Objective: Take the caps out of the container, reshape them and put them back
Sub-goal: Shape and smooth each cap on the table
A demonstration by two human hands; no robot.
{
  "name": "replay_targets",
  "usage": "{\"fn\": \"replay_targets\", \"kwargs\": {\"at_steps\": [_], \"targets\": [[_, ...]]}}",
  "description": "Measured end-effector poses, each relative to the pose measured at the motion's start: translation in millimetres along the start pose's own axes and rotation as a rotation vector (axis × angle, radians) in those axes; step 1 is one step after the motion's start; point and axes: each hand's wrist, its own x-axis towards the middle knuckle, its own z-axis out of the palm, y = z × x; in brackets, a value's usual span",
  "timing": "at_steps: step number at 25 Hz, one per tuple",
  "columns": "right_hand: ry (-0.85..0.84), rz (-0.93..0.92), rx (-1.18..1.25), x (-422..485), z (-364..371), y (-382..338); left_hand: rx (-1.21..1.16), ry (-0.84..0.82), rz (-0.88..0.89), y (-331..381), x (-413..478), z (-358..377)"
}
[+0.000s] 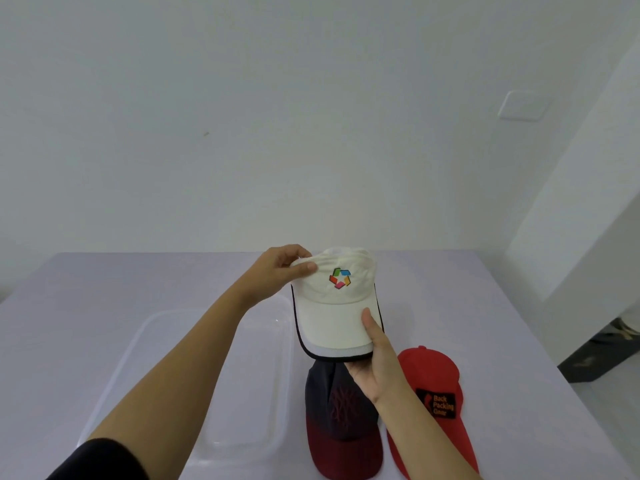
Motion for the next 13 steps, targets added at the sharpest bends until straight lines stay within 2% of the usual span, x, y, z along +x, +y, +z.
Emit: {"fn": "replay_targets", "kwargs": {"at_steps": [7,13], "targets": [[0.015,-0.023,-0.065,5,2,0,0.307,-0.022,-0.006,25,9,4],[0.006,-0.063,-0.044,6,3,2,0.291,0.004,0.055,35,12,6]]}}
